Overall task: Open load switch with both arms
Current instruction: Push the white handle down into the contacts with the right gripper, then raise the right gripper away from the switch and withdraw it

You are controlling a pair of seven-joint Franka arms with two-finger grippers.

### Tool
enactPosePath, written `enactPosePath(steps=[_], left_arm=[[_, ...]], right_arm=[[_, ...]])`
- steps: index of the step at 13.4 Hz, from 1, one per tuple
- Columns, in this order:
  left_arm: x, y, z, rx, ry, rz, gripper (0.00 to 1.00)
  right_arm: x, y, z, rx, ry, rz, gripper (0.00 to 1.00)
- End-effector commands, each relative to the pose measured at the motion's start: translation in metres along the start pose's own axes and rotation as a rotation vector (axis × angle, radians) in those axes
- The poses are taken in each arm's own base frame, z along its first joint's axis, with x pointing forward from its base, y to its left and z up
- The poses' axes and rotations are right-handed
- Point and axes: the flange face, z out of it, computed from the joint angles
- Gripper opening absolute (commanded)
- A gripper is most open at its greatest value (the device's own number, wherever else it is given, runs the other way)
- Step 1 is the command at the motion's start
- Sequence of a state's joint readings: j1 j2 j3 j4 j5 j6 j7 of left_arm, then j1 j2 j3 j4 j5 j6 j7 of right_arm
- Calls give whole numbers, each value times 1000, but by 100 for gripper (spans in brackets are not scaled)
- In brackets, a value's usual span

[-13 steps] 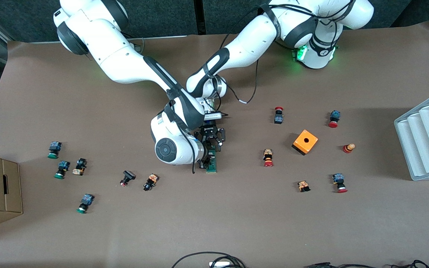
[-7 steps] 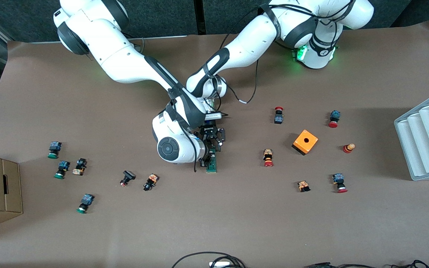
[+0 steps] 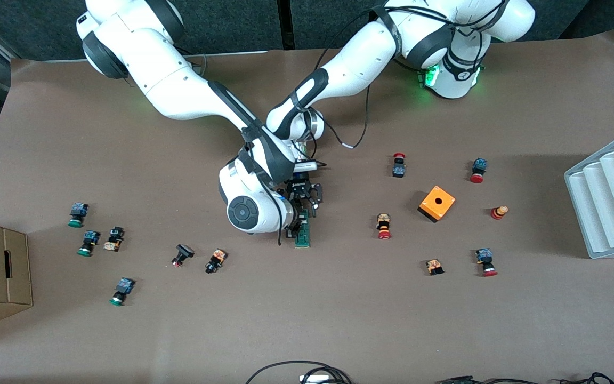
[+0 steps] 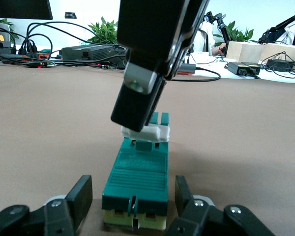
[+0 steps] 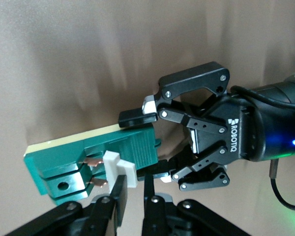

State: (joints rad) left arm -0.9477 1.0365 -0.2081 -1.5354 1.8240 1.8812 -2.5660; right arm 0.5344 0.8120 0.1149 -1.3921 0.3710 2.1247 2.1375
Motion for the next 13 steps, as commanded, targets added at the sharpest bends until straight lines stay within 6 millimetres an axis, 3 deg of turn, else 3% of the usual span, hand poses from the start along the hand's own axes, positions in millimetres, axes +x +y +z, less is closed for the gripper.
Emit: enactPosePath(steps=[1,6,9,10,11,13], left_arm=[[5,2,2,-6,4,-14,76],[5,2,2,-6,4,-14,76],[5,2,2,-6,4,-14,76],[5,2,2,-6,4,-14,76],[5,2,2,-6,4,-14,76],[5,2,2,-6,4,-14,76]], right_arm=[[1,4,15,13,27,-13,21],[0,5,30,27,39,-25,21],[-1,5,26,27,39,-22,21],[0,3,17,30,29,-17,23],[-3,4,4,35,22,-19,32],[-6,6,-25,35,14,-23,85]])
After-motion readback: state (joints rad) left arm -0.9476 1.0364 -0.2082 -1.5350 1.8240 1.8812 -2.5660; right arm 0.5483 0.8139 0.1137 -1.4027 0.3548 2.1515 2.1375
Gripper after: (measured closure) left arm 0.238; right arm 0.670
